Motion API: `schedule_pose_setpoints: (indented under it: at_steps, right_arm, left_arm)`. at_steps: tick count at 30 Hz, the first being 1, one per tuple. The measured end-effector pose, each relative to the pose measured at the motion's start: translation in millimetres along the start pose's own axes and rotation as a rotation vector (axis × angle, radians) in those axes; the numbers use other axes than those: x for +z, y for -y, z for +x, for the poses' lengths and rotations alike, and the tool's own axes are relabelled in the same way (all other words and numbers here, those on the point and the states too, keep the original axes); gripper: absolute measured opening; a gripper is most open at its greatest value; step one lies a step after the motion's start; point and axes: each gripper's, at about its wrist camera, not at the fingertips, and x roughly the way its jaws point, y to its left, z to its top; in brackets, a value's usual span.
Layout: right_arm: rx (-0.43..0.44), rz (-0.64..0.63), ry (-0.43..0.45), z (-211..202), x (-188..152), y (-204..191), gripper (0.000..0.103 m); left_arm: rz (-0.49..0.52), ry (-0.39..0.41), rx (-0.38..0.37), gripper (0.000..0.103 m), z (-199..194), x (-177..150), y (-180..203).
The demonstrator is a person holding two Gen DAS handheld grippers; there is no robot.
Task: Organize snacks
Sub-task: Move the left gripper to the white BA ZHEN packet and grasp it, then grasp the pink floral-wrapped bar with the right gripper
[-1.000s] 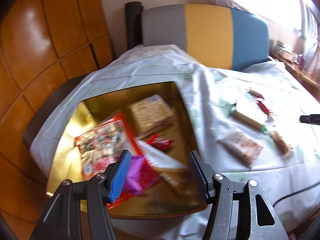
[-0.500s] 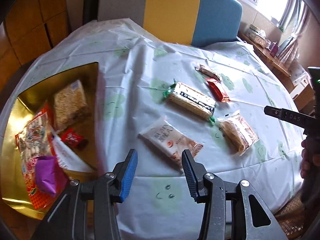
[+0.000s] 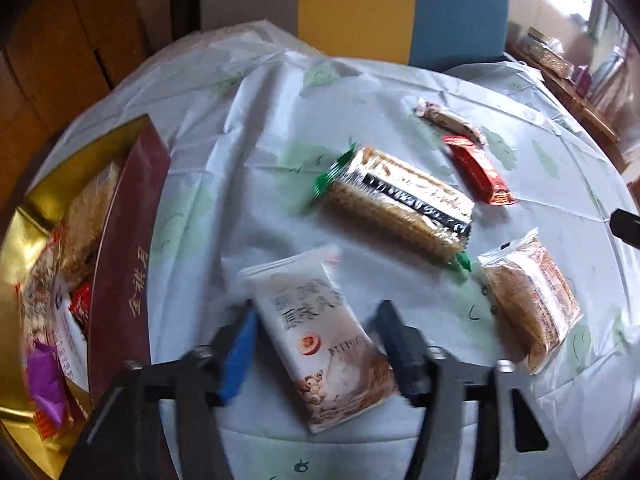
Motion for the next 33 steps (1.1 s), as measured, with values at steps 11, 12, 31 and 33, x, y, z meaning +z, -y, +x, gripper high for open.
schedule_pose_setpoints:
  at_steps: [11, 12, 31, 33]
  right_arm:
    - [-0.013, 0.007, -0.023, 6, -2, 1, 0.036]
    - [-0.015, 0.007, -0.026, 7, -2, 1, 0.036]
    - [0.071, -0.037, -0.079, 21, -8, -16, 0.036]
    - [0.075, -0.084, -0.087, 22, 1, -28, 0.036]
  left_arm:
    - [0.123, 0.090, -0.074, 0.036, -10, -23, 9]
    - [0.132, 0.095, -0.076, 0.036, -10, -23, 9]
    - [0.156, 0.222, -0.111, 0.036, -10, -39, 7]
    - [0.154, 0.231, -0.114, 0.036, -10, -40, 6]
